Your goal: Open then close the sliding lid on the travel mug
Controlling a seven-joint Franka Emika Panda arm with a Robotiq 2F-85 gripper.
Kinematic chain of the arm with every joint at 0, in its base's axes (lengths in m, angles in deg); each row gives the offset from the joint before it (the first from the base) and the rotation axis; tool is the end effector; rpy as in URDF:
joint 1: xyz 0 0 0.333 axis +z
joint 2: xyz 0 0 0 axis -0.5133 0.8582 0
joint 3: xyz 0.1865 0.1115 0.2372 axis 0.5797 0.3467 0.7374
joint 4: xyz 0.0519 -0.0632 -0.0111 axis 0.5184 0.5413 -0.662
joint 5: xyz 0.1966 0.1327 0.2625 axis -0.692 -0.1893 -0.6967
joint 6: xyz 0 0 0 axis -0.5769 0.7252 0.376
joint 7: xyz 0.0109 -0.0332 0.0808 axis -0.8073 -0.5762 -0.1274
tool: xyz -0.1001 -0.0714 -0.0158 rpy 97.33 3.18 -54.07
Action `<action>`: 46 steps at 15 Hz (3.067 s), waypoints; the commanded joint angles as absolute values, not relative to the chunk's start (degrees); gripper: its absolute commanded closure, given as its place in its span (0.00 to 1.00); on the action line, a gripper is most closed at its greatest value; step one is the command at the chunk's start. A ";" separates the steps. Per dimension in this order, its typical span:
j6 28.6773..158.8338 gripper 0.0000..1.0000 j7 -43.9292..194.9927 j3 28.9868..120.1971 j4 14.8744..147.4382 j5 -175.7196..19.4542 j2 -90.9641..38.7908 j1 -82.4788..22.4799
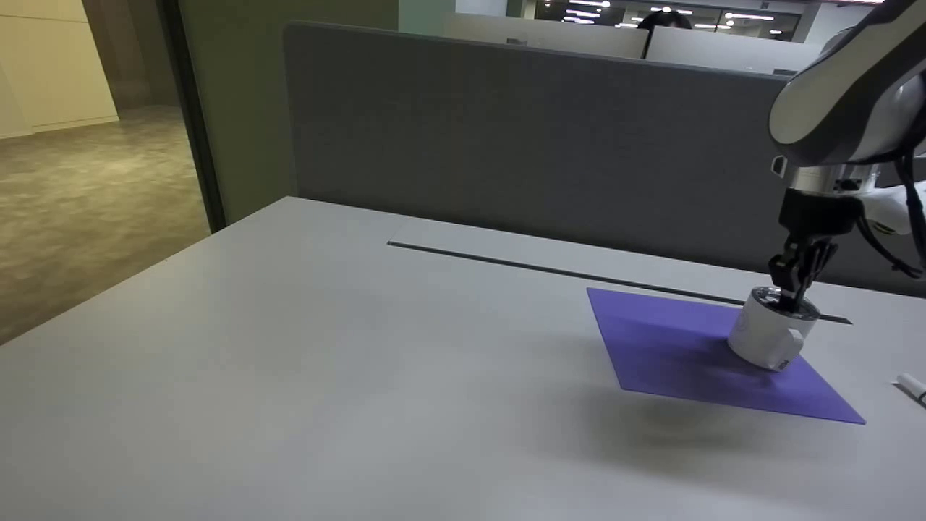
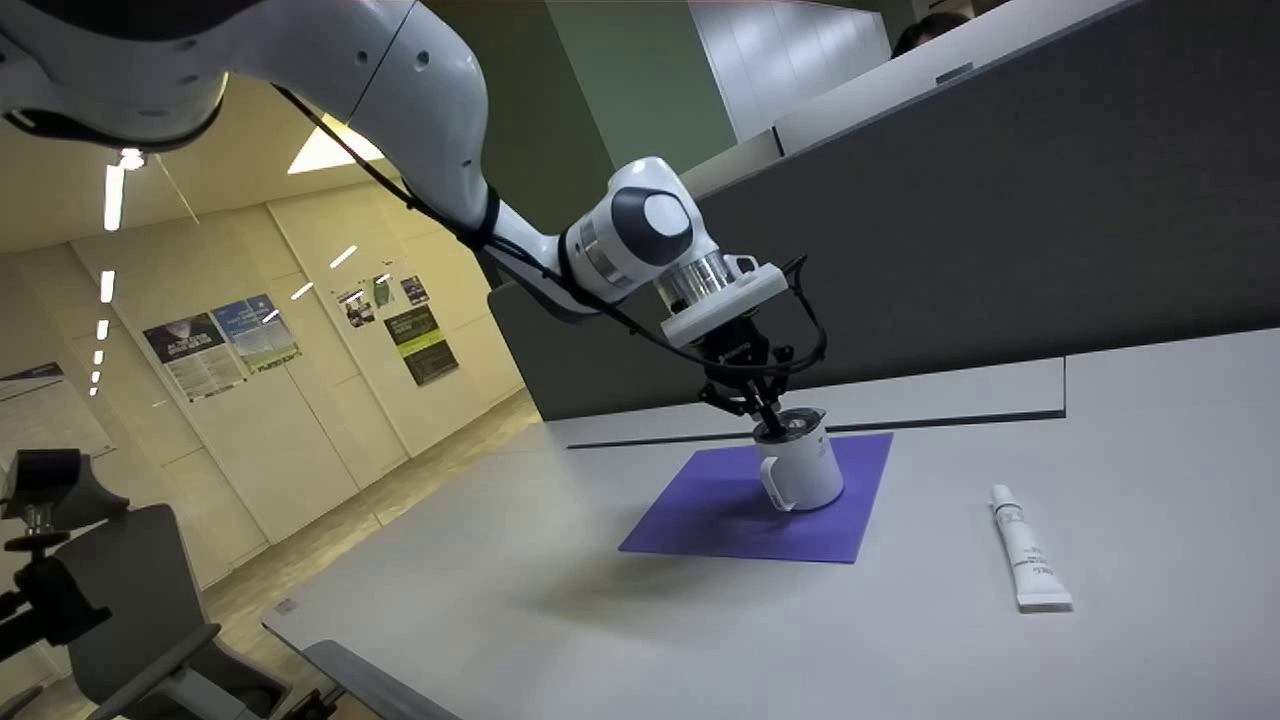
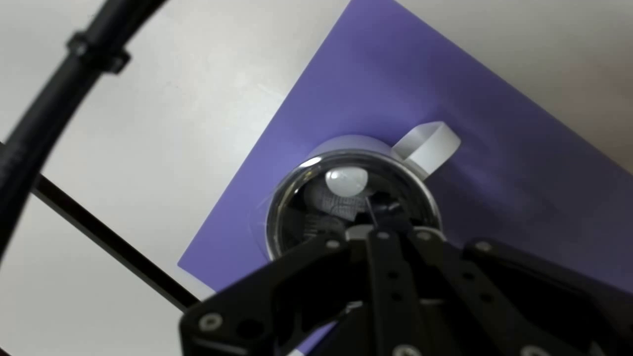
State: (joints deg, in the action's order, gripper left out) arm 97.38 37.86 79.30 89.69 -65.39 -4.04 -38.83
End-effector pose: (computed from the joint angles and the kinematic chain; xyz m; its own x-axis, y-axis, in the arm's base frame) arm 0.6310 -0.0851 0.2002 0.7914 0.5988 -0.1234 0.6108 -0.7827 0.1196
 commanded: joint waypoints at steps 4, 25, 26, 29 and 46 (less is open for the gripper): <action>100.28 1.00 38.02 79.03 90.74 -65.01 -3.75 -38.94; 101.76 1.00 33.41 81.51 90.68 -68.23 -6.88 -42.13; 101.06 1.00 31.16 82.84 90.85 -70.15 -8.02 -43.44; 98.65 1.00 25.58 84.39 91.19 -74.70 -12.68 -45.52; 81.95 1.00 24.17 78.86 80.06 -74.06 -25.30 -39.44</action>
State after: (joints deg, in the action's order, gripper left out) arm 83.49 23.30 80.06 81.97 -75.24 -24.76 -40.95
